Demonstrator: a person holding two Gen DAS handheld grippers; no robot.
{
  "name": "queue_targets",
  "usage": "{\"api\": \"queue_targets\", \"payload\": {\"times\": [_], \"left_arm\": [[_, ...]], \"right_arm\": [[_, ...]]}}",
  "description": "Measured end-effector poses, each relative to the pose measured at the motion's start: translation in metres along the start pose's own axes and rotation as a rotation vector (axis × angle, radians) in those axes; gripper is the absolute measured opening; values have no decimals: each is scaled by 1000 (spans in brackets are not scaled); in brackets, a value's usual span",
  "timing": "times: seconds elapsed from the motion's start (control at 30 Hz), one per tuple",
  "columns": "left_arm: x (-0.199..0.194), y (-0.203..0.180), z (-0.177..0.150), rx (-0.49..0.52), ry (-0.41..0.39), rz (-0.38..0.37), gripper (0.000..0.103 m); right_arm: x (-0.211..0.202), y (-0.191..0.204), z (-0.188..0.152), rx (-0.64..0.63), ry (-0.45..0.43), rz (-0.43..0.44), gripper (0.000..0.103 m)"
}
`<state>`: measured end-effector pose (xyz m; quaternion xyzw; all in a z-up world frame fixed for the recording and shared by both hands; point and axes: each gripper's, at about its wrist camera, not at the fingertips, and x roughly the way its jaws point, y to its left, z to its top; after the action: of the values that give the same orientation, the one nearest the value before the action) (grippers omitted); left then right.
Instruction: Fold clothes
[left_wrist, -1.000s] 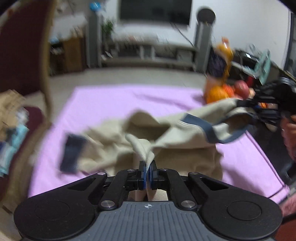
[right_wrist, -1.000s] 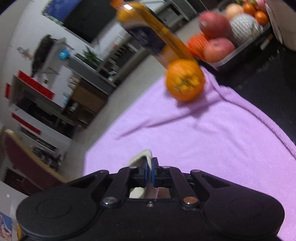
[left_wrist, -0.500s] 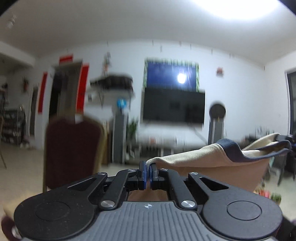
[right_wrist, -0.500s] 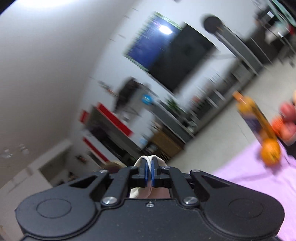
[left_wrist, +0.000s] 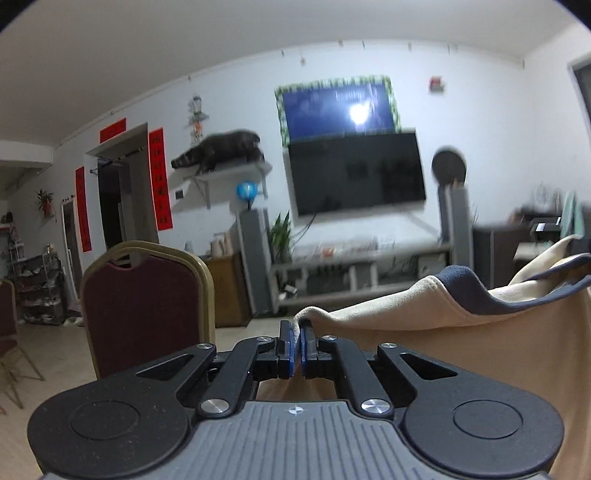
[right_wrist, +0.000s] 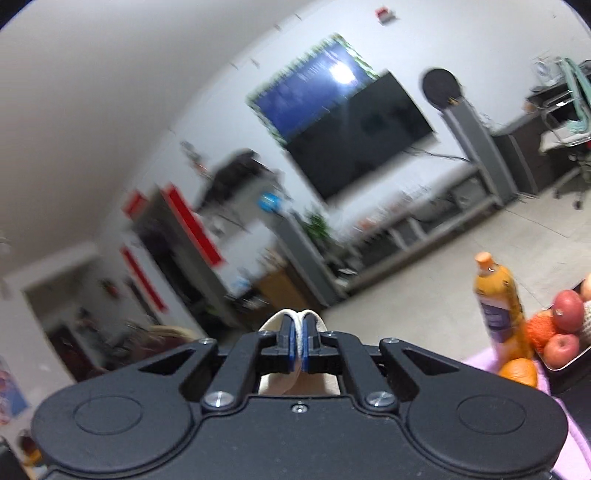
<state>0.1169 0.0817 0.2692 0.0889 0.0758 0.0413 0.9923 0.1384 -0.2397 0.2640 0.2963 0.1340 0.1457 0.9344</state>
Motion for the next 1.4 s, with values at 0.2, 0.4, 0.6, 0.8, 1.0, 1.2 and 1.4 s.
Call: {"api": "queue_targets", "payload": {"times": [0.2,0.4,0.6,0.8,1.0,1.2,1.4], "left_arm": [[5,-7,35,62,-237,52,6],[-26,-30,-32,120,-219,-23,5],[-22,-60,-164,159,139,-34,5],[-14,-85,-298,195,557,-16,10],[-64,-56,-293,129,573,-55,32],[-47,-20,-287,-170,571,-52,36],[-17,24,-255,-304,555,82,40]], "right_arm": [[0,17,43,-71,-142,45,4],[-55,-3,-2,-198,-100,3,4],[-43,-80,-129,-112,282,-171,4],[-20,-146,-228,-24,615,-332,4],[-42,-134,-226,-118,666,-339,42],[-52,-121,-227,-137,595,-248,43],[-1,-106,-249,-165,626,-102,43]]}}
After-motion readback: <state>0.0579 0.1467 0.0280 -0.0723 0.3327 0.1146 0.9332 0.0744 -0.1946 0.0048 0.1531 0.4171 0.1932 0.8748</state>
